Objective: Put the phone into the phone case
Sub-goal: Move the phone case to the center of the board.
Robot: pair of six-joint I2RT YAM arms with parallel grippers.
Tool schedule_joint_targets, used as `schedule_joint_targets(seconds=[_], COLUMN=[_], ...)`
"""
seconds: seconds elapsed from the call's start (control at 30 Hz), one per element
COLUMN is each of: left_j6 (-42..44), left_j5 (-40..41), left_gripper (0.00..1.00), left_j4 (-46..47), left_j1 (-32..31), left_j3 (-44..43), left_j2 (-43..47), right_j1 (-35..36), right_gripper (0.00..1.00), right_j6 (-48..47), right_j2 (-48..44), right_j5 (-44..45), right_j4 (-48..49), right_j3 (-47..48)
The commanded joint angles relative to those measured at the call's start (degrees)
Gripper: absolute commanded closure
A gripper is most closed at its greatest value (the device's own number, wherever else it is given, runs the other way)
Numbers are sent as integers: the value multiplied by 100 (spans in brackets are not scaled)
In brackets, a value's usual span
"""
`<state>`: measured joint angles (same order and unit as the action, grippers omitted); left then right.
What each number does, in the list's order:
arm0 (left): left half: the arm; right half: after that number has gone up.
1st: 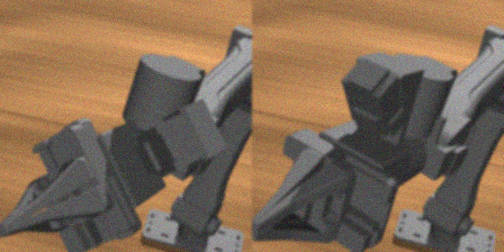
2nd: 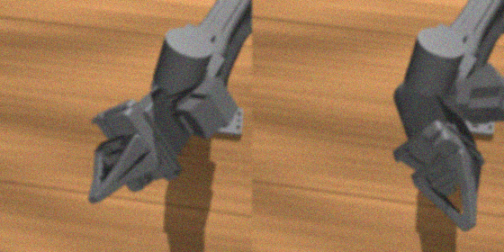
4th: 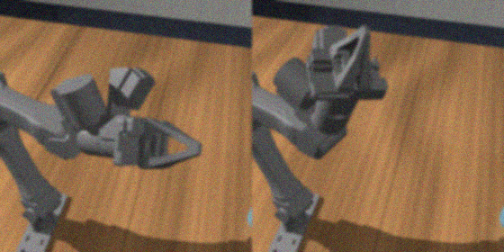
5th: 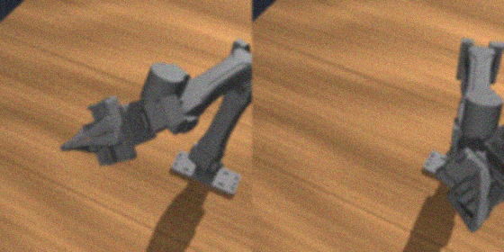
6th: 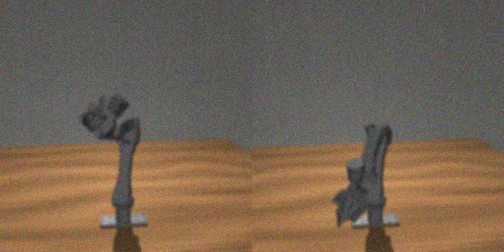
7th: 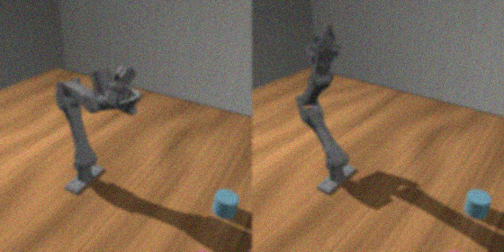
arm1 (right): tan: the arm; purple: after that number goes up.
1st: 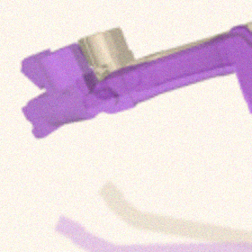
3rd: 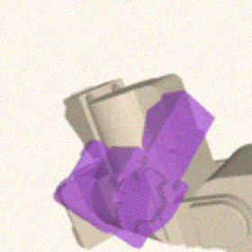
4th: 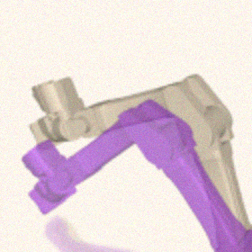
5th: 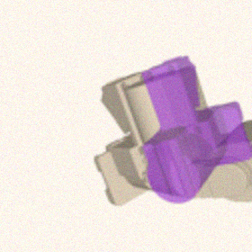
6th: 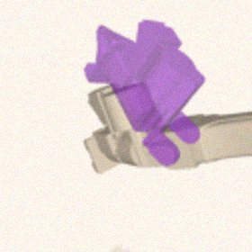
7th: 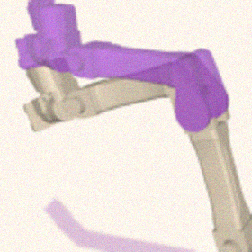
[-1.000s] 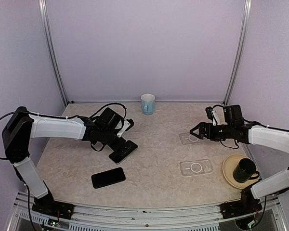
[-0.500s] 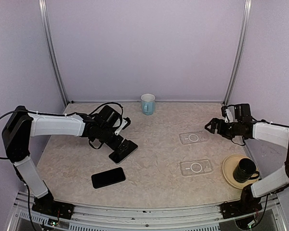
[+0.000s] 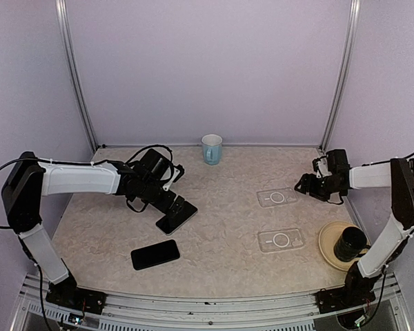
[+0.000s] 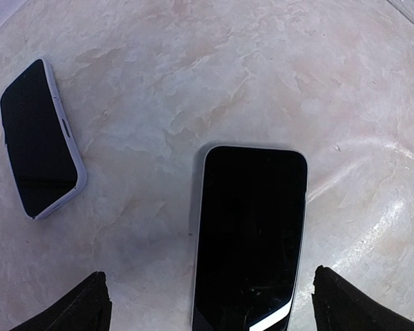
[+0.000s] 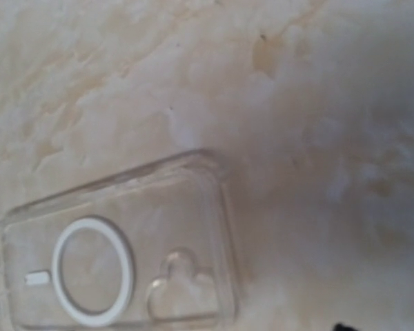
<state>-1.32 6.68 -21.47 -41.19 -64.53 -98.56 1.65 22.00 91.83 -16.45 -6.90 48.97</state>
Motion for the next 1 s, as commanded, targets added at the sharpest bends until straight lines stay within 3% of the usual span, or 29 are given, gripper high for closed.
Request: schedule_joint_targets(seconds=[0.0,0.53,0.77,0.97], left_j6=[-151,-167,-141,-127], left_j5=[116,-9,7,36], left_gripper=[1,1,1,1], left_j4=[67,56,9,-39], left_j1=[14,22,47,84], left_j3=[122,74,63,65], left_j2=[261,119,159,229], right_j1=[-51,215,508,868], right_gripper=[27,49,63,68], right_j6=[-35,-337,-475,-504], right_j2=[457,1564,1748,1775], right_j5=[-289,-181,-6,-145], right_j4=[203,-44,-201,-171], right_j3=[347,1147,1318,1212])
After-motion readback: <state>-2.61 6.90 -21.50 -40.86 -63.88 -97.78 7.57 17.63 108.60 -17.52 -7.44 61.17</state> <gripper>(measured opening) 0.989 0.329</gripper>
